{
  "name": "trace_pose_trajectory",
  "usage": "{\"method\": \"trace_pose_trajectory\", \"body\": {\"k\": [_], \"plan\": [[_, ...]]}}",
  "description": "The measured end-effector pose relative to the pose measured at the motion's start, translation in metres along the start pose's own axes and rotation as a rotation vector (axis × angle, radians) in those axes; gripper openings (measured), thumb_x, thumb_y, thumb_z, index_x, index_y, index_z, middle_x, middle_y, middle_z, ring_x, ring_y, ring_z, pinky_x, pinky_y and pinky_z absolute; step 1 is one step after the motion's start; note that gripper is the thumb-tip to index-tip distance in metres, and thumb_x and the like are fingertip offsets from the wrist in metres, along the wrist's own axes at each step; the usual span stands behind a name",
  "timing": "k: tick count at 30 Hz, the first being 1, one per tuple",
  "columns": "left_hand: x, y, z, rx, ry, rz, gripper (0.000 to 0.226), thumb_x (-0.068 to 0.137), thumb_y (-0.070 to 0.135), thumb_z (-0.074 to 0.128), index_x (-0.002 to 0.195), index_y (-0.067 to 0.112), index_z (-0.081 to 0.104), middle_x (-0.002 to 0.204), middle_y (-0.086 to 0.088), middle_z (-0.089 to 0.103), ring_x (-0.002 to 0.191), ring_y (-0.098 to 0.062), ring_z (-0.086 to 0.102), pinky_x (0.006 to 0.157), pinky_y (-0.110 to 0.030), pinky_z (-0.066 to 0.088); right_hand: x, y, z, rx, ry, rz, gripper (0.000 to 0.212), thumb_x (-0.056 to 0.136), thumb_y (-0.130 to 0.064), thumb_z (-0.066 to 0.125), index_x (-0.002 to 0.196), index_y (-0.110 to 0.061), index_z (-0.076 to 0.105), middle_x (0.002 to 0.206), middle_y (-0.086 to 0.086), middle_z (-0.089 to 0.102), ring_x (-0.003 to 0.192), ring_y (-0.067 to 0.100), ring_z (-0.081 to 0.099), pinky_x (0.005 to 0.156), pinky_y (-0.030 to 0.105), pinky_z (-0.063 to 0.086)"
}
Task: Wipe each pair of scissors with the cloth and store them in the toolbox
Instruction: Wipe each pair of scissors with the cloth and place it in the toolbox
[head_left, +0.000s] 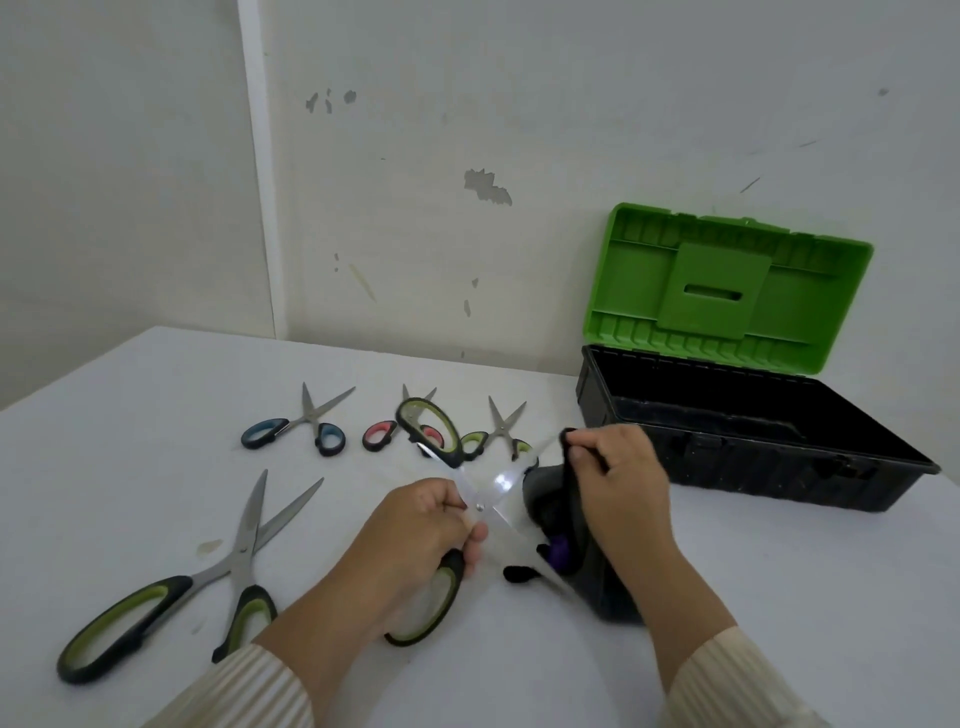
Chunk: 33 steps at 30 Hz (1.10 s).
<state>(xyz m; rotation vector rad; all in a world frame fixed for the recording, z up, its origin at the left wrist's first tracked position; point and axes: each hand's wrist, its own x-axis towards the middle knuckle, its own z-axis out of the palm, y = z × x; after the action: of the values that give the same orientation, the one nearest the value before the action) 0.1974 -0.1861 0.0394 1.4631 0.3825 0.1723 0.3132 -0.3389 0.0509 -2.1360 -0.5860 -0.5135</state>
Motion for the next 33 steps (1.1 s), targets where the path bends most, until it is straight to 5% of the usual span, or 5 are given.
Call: {"method": "trace_pose_trajectory", "body": {"k": [3, 10, 17, 24, 33], "plan": [[0.008, 0.006, -0.011, -0.174, 0.149, -0.015, 0.016, 0.085, -0.008, 0.047, 0.074, 0.002, 0.055, 0.062, -0.013, 0.064, 0.053, -0.023, 0.058, 0.061, -0.034, 0.052, -0.003, 0.006, -0.010, 0.121, -0.033, 0.187, 0.016, 0.084, -0.011, 0.059, 0.085, -0.025, 0.067, 0.097, -0.004, 0.058, 0.089, 0.009, 0.056, 0.073, 0.006, 0.036], [0.014, 0.012, -0.018, -0.611, 0.292, 0.050, 0.021, 0.092, -0.004, 0.044, 0.074, 0.005, 0.051, 0.049, -0.005, 0.062, 0.045, -0.015, 0.062, 0.067, -0.036, 0.053, -0.039, -0.046, 0.017, 0.337, -0.752, 0.204, 0.020, 0.084, -0.037, 0.060, 0.087, -0.019, 0.070, 0.072, 0.000, 0.067, 0.063, 0.005, 0.057, 0.059, 0.012, 0.044], [0.014, 0.005, -0.013, -0.506, 0.287, 0.106, 0.010, 0.087, 0.003, 0.059, 0.081, 0.011, 0.061, 0.074, -0.008, 0.059, 0.071, -0.019, 0.053, 0.071, -0.030, 0.047, -0.043, -0.054, 0.028, 0.444, -0.627, 0.290, 0.019, 0.086, -0.018, 0.061, 0.072, -0.007, 0.066, 0.063, -0.001, 0.062, 0.060, 0.010, 0.055, 0.063, 0.023, 0.046], [0.026, 0.012, -0.043, -0.864, 0.373, 0.066, 0.011, 0.091, 0.025, 0.059, 0.095, 0.015, 0.058, 0.081, -0.005, 0.064, 0.073, -0.018, 0.059, 0.070, -0.032, 0.051, -0.035, -0.049, 0.011, 0.519, -0.553, 0.411, 0.026, 0.086, -0.018, 0.060, 0.064, -0.004, 0.064, 0.058, -0.003, 0.062, 0.056, 0.009, 0.052, 0.062, 0.020, 0.042], [0.006, -0.004, 0.005, -0.578, 0.045, 0.035, 0.023, 0.095, 0.009, 0.049, 0.109, 0.014, 0.067, 0.093, -0.012, 0.076, 0.078, -0.024, 0.072, 0.064, -0.031, 0.060, -0.035, -0.048, 0.017, 0.725, -0.388, 0.513, 0.014, 0.087, -0.013, 0.058, 0.077, -0.012, 0.068, 0.061, -0.002, 0.065, 0.046, 0.003, 0.049, 0.043, 0.016, 0.037]]}}
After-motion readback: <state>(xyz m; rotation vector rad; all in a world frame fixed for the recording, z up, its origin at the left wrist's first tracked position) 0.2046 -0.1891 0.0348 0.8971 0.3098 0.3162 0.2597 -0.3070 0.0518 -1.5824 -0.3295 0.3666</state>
